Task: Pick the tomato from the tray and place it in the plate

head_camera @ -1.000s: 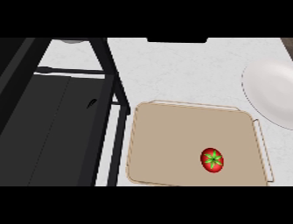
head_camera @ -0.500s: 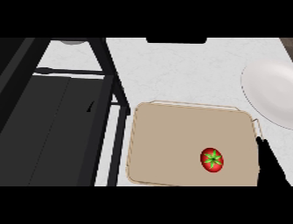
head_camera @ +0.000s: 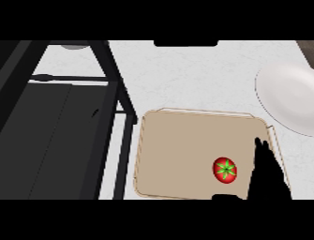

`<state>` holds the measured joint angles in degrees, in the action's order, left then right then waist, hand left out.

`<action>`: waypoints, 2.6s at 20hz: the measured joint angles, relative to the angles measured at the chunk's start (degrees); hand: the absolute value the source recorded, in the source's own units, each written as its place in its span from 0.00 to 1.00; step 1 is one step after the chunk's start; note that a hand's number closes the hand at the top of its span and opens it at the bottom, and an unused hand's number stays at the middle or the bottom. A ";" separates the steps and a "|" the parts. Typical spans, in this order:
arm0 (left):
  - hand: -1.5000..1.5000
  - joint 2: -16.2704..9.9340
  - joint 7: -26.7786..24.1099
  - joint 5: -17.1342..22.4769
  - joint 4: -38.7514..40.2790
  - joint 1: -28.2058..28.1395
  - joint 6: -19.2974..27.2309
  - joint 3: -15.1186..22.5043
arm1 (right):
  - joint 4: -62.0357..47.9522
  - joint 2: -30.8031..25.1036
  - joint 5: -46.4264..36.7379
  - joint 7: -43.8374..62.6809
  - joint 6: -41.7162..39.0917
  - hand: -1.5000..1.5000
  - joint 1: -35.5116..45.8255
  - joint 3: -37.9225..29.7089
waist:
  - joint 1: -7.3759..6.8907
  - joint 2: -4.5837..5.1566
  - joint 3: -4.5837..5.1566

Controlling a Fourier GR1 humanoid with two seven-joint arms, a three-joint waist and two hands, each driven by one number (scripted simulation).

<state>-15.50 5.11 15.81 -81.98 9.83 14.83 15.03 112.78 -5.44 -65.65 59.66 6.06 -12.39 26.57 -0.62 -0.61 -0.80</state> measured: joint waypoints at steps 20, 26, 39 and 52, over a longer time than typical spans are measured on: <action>0.50 0.91 1.25 -1.01 -1.71 -1.34 -0.63 -1.01 | -15.34 3.35 -0.01 -2.94 -3.46 1.00 5.38 -4.16 | 0.36 -0.02 -0.15; 0.50 1.24 1.30 -1.17 -1.36 -1.29 -1.26 -1.31 | -16.95 3.04 -2.60 -3.40 -3.55 1.00 7.18 -3.63 | 0.66 -0.22 -0.13; 0.50 3.43 2.54 -3.17 -1.28 1.73 -1.14 0.66 | -32.50 4.99 -9.86 -0.52 4.57 1.00 36.26 -11.48 | -3.82 1.23 -0.13; 0.50 2.22 2.93 -2.61 -2.82 -0.25 -3.02 -0.37 | -41.34 5.09 -21.93 1.08 23.43 1.00 48.83 -23.92 | -2.56 0.89 -0.19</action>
<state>-13.27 8.05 13.20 -84.81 9.58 11.82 14.67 71.44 -0.35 -87.58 60.74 29.50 36.45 2.65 -3.18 0.28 -0.99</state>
